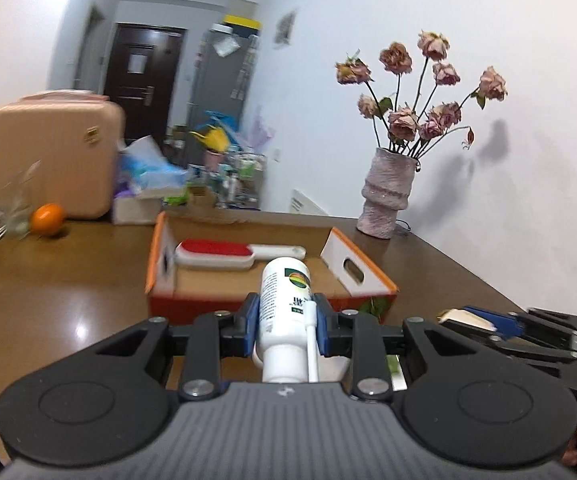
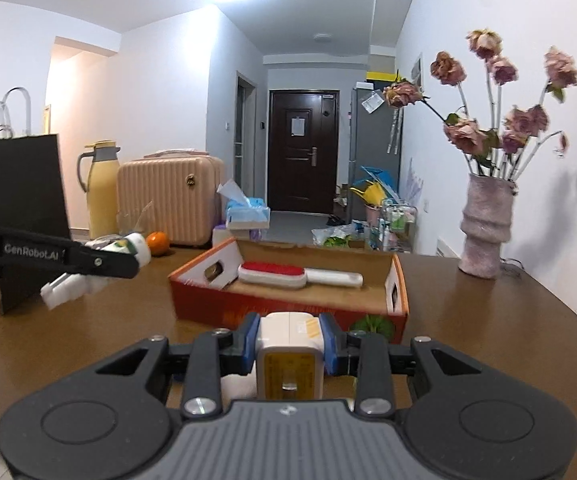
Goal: Organize rigid objects
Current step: 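Lift both held bottles and carry them over the cardboard box, then open the left tool to drop the spray bottle while the right tool releases the cube bottle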
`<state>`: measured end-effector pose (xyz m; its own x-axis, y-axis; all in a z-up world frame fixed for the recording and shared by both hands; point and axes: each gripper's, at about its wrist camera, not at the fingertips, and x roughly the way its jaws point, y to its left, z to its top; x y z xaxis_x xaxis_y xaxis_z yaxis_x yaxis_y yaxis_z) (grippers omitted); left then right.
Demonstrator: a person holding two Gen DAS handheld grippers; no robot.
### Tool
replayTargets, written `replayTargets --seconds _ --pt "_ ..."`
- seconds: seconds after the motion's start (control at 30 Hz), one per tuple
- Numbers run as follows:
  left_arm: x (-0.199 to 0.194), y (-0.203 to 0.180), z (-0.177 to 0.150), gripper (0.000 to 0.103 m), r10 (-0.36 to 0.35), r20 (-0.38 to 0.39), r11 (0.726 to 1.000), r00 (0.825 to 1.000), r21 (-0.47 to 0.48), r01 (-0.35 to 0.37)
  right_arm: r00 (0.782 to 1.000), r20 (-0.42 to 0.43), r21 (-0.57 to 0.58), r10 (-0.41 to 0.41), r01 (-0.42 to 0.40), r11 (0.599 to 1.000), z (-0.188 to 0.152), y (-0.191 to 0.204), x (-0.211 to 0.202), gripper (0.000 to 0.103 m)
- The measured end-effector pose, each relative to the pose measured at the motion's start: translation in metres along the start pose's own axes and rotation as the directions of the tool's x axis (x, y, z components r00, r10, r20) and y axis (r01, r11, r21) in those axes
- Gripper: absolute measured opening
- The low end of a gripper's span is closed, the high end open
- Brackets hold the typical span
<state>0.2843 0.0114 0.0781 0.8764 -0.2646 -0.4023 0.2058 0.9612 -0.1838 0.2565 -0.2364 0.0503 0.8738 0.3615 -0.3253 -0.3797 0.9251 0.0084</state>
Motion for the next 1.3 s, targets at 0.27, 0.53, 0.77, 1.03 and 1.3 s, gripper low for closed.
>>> replayTargets --seconds 0.27,0.53,0.77,1.03,1.3 --pt "0.169 0.012 0.061 0.028 -0.125 -0.248 0.979 0.961 0.125 0.16 0.99 -0.138 0.116 -0.003 0.019 0.993 0.06 -0.084 0.166 0.031" --pt "0.308 0.012 0.069 0.028 -0.174 -0.431 0.935 0.885 0.21 0.286 0.935 -0.321 -0.044 -0.151 0.144 0.989 0.083 -0.114 0.327 0.031" --pt "0.345 0.024 0.066 0.051 -0.165 -0.448 0.942 0.879 0.194 0.275 0.911 -0.355 -0.129 -0.208 0.172 0.977 0.078 -0.114 0.369 0.034" --pt "0.322 0.04 0.084 0.071 -0.079 -0.408 0.966 0.91 0.193 0.171 0.931 -0.322 -0.11 -0.173 0.145 0.983 0.091 -0.118 0.352 0.049" --pt "0.239 0.05 0.112 0.083 0.055 -0.302 0.975 0.952 0.22 0.014 0.92 -0.367 -0.107 -0.141 0.109 0.988 0.12 -0.113 0.31 0.057"
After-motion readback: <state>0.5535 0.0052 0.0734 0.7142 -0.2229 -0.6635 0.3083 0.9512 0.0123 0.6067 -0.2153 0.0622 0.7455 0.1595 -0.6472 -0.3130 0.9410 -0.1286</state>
